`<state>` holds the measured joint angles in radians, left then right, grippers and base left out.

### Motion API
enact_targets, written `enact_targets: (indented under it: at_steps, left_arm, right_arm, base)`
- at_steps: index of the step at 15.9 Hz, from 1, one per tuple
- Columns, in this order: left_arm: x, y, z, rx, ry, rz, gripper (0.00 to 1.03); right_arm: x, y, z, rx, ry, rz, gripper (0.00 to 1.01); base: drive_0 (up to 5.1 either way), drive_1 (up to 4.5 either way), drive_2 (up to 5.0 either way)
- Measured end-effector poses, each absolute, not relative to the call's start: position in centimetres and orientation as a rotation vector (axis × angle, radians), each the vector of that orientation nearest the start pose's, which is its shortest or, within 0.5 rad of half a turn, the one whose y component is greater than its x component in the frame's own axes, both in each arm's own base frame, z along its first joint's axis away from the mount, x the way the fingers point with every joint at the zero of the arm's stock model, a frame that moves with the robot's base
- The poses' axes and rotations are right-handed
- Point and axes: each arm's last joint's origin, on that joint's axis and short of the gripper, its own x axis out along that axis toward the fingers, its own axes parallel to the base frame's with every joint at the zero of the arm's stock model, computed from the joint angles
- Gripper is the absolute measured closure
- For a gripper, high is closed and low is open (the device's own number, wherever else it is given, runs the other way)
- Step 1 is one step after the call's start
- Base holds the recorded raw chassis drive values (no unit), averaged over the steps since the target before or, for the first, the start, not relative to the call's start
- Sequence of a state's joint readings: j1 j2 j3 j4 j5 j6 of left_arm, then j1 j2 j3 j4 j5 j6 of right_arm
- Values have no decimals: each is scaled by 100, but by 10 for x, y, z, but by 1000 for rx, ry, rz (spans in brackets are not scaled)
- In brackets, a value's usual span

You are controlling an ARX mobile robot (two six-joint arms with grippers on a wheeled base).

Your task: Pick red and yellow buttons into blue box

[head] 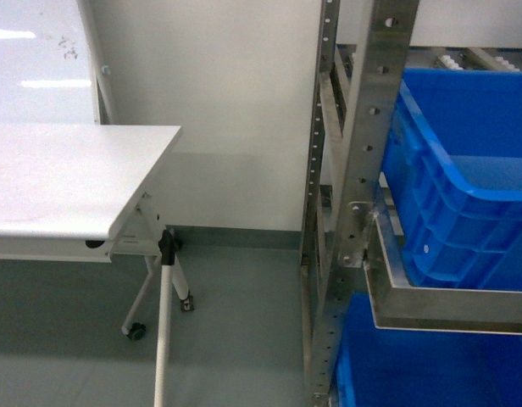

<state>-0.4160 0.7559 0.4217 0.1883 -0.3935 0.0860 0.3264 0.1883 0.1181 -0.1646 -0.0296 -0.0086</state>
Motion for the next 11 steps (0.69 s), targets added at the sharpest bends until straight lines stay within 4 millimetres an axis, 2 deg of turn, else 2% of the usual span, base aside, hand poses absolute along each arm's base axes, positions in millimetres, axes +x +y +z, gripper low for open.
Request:
enact_targets:
  at_steps: [11]
  left_arm:
    - [162,-60,247,144,135,-29,72]
  right_arm:
    - [98,34,173,-43,232,355,76]
  base:
    - [489,-336,-145]
